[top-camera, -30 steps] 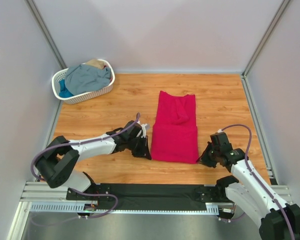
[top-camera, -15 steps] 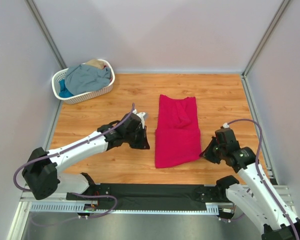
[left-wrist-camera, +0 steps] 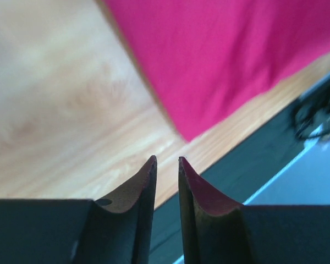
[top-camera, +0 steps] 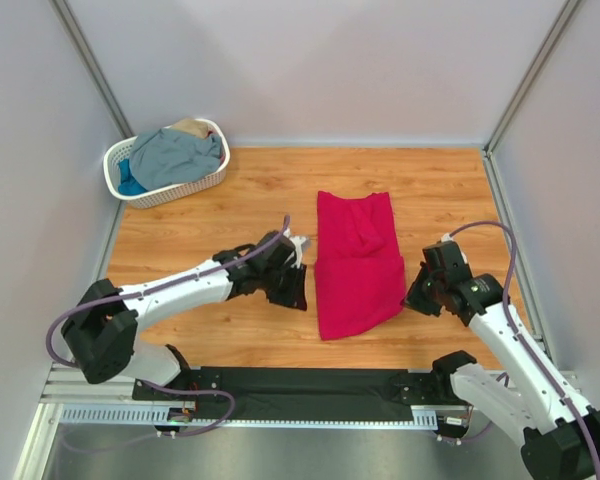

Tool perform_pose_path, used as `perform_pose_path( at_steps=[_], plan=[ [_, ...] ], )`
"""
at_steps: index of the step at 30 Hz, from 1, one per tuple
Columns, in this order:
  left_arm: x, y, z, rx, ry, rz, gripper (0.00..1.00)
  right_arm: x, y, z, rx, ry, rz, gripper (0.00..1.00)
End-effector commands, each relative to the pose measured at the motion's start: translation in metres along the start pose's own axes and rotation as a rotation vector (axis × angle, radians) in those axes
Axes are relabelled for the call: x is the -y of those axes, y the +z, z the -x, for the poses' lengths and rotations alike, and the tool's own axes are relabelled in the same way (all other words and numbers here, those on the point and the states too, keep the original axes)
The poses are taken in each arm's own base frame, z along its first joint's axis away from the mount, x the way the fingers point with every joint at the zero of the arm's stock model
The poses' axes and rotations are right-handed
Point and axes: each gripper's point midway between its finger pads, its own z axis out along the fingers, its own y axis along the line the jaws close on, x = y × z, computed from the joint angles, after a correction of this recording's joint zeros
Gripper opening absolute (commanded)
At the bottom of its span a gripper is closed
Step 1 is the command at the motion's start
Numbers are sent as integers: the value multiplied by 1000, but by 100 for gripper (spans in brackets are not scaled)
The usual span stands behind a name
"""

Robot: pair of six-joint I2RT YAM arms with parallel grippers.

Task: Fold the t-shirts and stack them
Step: Fold the tshirt

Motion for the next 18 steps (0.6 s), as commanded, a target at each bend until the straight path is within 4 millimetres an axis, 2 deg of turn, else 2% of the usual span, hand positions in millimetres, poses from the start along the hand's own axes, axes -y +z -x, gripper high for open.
perform_pose_path(
  at_steps=[1, 2, 3, 5, 6, 11, 18],
  plan=[
    [20, 15, -42, -85, -44, -143, 32, 14, 7, -14, -7, 14, -10, 0],
    [26, 19, -55, -107, -34, -156, 35, 17, 8, -18, -15, 16, -13, 0],
    [24, 26, -68, -131, -43, -149, 39, 20, 9, -21, -14, 25, -15, 0],
    [32, 34, -77, -145, -64, -158, 42, 21, 8, -24, -20, 29, -11, 0],
    [30, 39, -82, -158, -79, -147, 42, 22, 7, -24, -13, 32, -11, 0],
    [28, 50, -81, -100, -108, -96, 44, 28, 6, -26, -18, 40, -41, 0],
    [24, 72, -79, -110, -157, -46, 44, 26, 5, -25, -7, 39, -27, 0]
  ],
)
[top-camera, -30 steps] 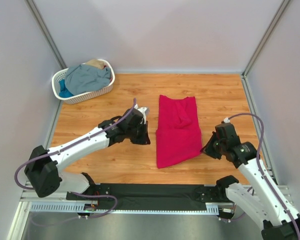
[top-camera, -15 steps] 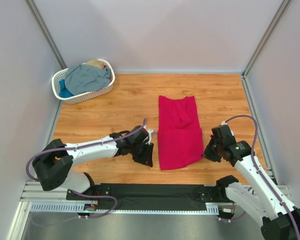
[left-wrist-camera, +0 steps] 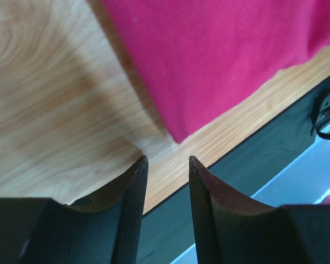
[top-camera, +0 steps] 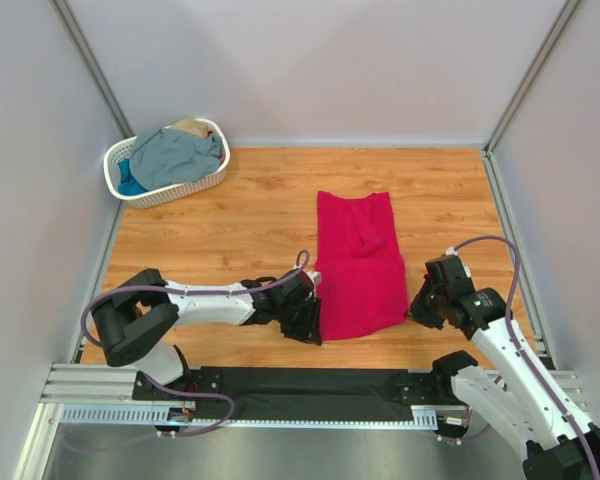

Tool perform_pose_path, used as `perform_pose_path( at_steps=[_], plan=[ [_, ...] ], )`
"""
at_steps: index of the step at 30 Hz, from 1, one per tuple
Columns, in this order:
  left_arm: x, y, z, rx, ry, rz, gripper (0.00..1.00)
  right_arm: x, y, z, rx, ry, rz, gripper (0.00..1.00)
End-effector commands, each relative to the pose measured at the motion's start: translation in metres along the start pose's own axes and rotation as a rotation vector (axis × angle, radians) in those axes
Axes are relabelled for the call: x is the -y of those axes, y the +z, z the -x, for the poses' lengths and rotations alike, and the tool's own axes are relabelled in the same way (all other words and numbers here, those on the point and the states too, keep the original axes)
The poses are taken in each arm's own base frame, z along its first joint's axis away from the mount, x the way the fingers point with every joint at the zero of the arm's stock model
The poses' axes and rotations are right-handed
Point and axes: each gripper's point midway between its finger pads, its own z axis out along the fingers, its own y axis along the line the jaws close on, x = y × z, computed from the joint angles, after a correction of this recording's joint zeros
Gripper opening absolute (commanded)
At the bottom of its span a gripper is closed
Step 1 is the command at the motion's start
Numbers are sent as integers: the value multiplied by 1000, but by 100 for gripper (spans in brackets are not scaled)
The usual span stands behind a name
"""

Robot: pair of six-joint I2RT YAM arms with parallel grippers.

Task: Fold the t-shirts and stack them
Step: Fold the tshirt

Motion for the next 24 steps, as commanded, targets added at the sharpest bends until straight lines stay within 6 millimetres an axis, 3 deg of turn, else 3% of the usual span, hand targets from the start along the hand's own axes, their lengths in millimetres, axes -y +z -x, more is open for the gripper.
perform_pose_path(
  at_steps=[1, 15, 18, 19, 20, 24],
  plan=[
    [12, 8, 16, 50, -36, -12, 44, 0, -3, 0, 8, 7, 1, 0],
    [6, 24, 11, 23, -86, 11, 35, -2, -4, 0, 14, 7, 19, 0],
    [5, 26, 11, 12, -84, 27, 21, -2, -4, 0, 12, 5, 18, 0],
    [6, 25, 12, 17, -82, 29, 9, -1, -3, -1, 8, 5, 16, 0],
    [2, 23, 10, 7, -79, 48, 3, 0, -4, -2, 7, 5, 11, 0],
    [-6, 3, 15, 42, -45, 119, 0, 1, -3, -5, -15, 0, -3, 0]
  ],
)
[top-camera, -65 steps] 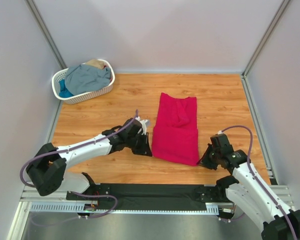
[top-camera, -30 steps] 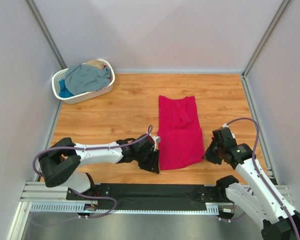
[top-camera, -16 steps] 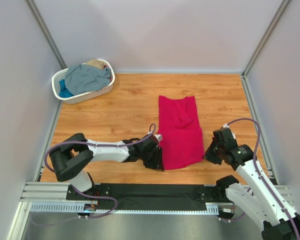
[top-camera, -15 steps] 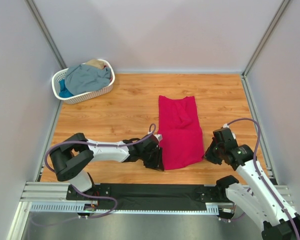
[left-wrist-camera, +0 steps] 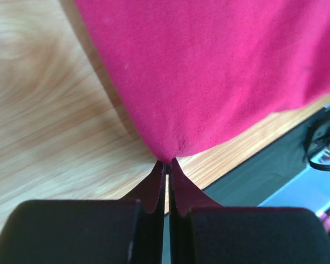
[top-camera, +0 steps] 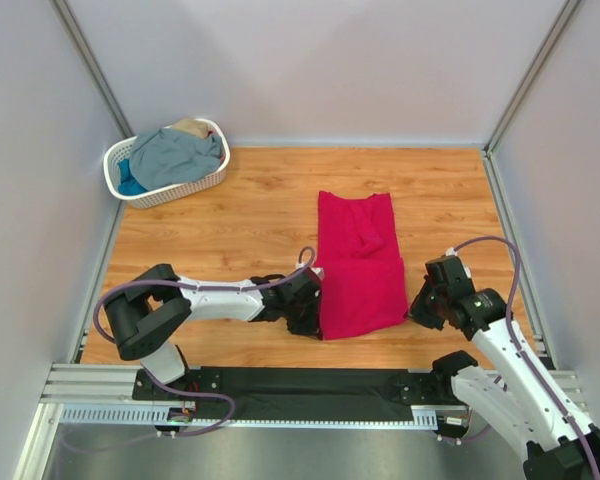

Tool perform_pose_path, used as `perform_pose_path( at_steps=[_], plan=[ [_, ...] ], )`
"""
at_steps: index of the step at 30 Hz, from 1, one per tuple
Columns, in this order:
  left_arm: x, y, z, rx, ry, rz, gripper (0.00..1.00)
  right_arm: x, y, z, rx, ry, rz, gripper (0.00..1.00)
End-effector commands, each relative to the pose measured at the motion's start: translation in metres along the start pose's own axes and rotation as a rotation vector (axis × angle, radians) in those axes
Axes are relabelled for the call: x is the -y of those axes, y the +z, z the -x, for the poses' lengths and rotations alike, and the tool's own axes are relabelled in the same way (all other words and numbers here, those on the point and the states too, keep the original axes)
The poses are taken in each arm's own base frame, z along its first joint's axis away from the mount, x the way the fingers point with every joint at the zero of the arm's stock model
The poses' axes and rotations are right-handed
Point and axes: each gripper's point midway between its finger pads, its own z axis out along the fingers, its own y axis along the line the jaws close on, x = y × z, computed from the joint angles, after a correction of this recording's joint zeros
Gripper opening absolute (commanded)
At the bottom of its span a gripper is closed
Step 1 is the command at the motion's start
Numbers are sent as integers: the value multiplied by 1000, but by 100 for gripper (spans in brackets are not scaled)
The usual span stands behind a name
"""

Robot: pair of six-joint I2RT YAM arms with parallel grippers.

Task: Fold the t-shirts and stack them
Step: Fold the tshirt

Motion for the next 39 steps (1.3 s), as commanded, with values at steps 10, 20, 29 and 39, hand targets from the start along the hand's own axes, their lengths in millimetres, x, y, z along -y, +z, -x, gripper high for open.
perform_pose_path(
  at_steps=[10, 20, 29, 39],
  plan=[
    [-13, -69, 14, 150, 44, 110, 0, -14, 0, -7, -26, -43, -2, 0],
    [-1, -93, 70, 225, 92, 139, 0, -37, -18, 35, 86, -115, -8, 0],
    [15, -115, 160, 301, 138, 117, 0, -75, -12, 98, 174, -142, -27, 0],
    [46, -139, 290, 496, 217, 98, 0, -111, 3, 194, 236, -118, -16, 0]
  ],
)
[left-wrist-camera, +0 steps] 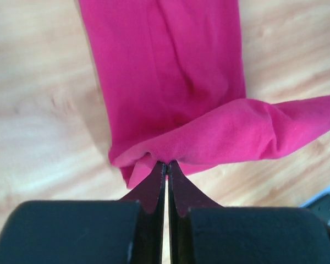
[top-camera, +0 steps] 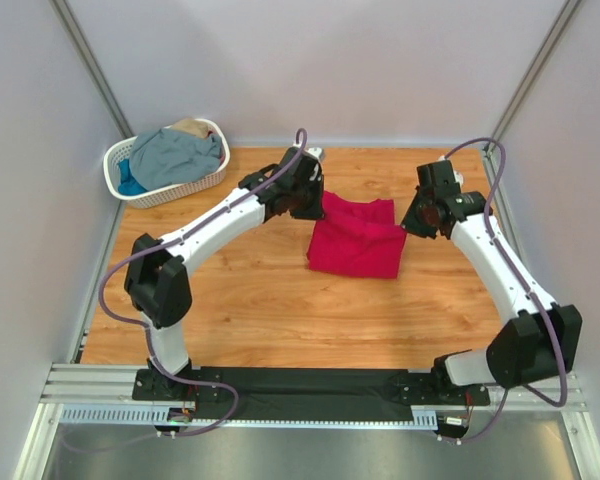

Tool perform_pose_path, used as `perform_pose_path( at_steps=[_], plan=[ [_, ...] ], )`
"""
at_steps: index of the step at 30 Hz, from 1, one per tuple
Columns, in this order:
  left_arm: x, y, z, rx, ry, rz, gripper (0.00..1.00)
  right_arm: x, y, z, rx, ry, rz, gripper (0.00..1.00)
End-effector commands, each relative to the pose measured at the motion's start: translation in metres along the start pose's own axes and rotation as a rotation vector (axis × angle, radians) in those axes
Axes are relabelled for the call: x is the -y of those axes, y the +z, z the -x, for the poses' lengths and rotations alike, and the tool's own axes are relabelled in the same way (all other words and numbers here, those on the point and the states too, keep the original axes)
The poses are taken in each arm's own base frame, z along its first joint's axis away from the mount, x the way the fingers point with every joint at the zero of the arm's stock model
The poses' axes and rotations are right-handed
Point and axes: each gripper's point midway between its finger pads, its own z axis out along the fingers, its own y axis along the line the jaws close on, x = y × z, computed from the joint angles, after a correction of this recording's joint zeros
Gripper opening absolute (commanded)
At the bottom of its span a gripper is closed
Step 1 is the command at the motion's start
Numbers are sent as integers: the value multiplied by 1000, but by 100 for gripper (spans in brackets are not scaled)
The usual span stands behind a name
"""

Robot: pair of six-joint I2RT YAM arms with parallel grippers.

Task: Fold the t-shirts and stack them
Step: Fold the tshirt

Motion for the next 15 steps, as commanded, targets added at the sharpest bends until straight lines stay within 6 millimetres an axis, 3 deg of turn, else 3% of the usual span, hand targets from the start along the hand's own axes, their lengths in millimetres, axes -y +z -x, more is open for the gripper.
perform_pose_path(
  at_steps=[1, 9, 11, 12, 14, 15],
  plan=[
    [2, 8, 49, 88, 44, -26, 0, -20, 11, 42, 70, -23, 61, 0],
    [-12, 64, 101, 141, -26, -107, 0, -44, 64, 92, 104, -25, 121, 0],
    [-25, 87, 107, 146, -69, -121, 0, -42, 86, 100, 100, -20, 120, 0],
    [-27, 99, 105, 136, -93, -139, 0, -55, 89, 107, 101, -23, 180, 0],
    [-35, 111, 118, 177, -124, -168, 0, -59, 110, 110, 74, -30, 193, 0],
    [-41, 123, 118, 174, -156, -175, 0, -65, 111, 122, 92, -33, 206, 0]
  ],
)
